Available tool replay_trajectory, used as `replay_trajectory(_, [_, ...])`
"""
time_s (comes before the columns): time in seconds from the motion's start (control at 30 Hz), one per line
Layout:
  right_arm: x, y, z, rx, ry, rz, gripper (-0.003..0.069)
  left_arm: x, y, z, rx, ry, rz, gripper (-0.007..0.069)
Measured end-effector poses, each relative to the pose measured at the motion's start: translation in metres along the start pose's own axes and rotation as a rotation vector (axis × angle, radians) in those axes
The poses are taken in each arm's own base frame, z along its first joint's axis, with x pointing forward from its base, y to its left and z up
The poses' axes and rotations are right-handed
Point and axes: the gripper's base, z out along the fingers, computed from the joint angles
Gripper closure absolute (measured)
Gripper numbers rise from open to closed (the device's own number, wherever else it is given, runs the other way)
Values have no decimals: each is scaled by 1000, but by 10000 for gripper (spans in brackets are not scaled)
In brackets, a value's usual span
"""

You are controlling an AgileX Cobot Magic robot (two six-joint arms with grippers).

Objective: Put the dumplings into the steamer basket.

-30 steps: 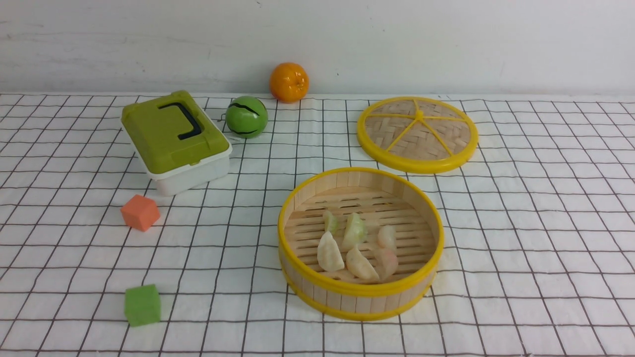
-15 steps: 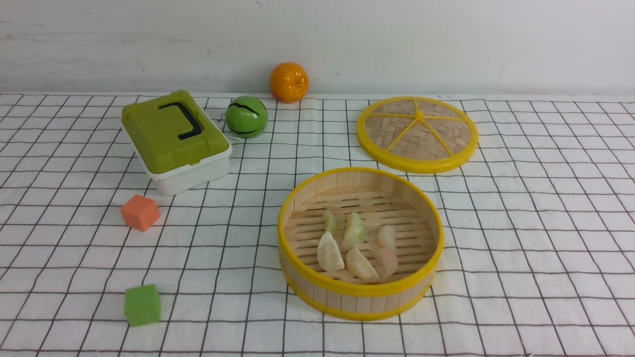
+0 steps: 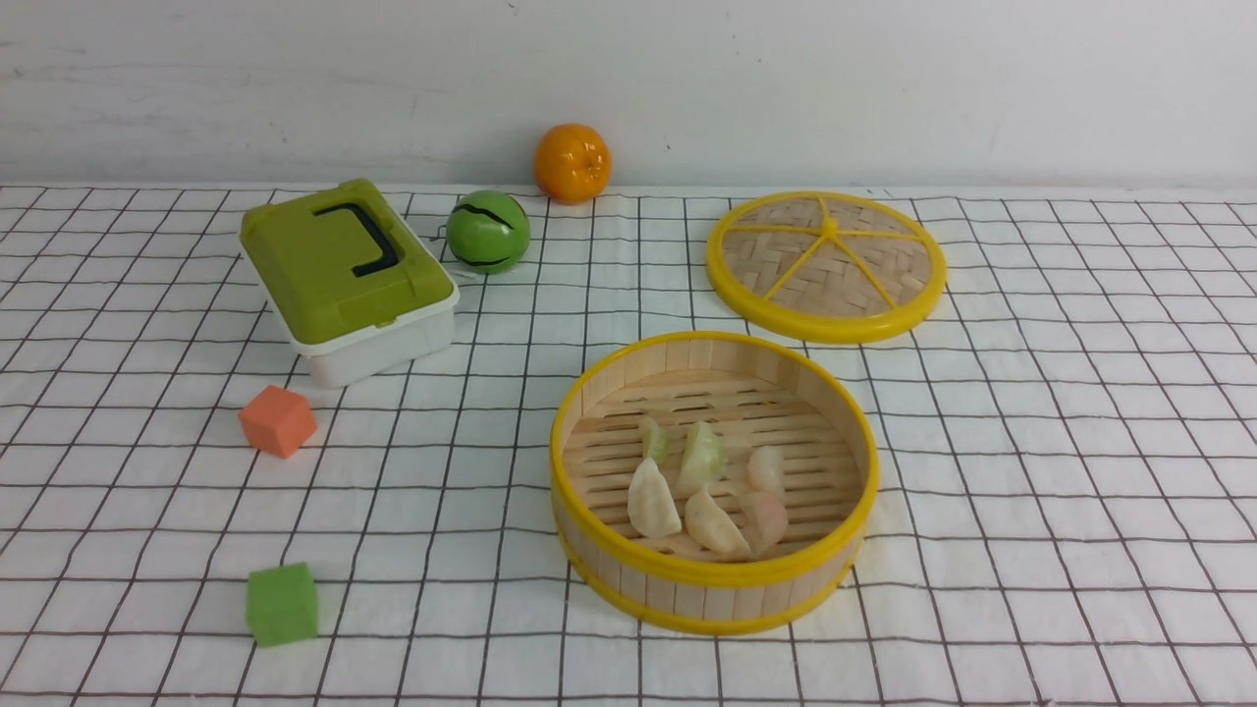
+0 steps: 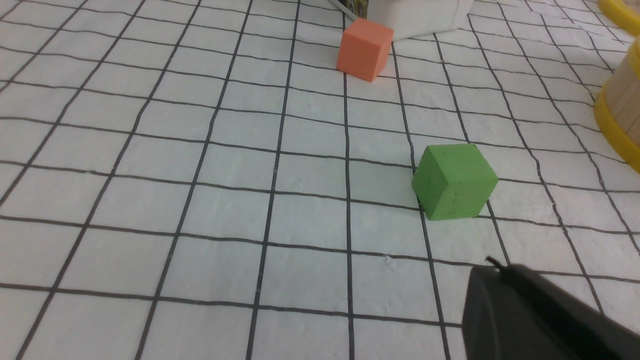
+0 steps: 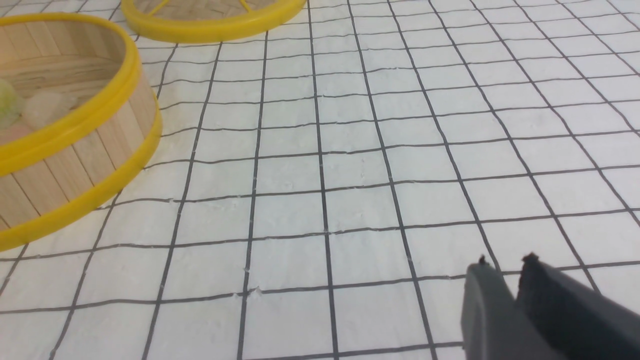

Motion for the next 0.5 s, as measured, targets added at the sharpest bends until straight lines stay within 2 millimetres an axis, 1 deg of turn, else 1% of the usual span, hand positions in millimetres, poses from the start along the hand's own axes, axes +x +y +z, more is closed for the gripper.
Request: replay_trajectory(0.5, [0,0,0,0,0,0,538,0,0,0,0,0,0,634])
